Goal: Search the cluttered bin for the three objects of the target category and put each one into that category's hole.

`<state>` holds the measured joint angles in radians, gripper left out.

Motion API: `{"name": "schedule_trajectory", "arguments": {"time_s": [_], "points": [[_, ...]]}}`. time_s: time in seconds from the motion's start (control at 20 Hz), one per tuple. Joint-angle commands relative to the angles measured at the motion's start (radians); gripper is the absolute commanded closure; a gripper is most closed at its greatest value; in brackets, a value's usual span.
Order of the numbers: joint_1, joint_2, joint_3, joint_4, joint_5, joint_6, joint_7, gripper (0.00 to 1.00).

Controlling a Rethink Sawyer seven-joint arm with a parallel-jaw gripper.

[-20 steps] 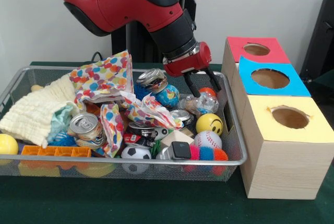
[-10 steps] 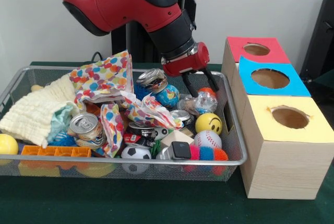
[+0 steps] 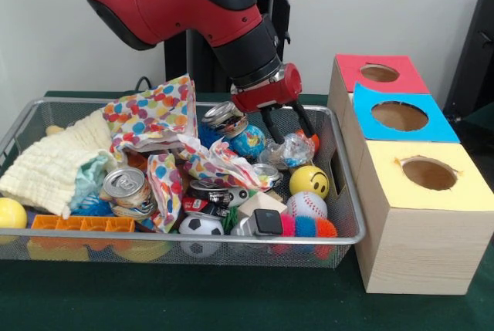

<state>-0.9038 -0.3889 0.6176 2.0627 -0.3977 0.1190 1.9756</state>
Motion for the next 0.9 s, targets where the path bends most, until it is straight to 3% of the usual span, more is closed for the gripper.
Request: {"name": "schedule_trajectory", "arguments": {"time_s": [0.05,0.9], "points": [[0.007,-0.009,-0.076,-0.133,-0.008,0.053,0.035,0.0],[0.04,-0.032,-0.112,-0.124,-0.007,0.021,0.057,0.0]]}}
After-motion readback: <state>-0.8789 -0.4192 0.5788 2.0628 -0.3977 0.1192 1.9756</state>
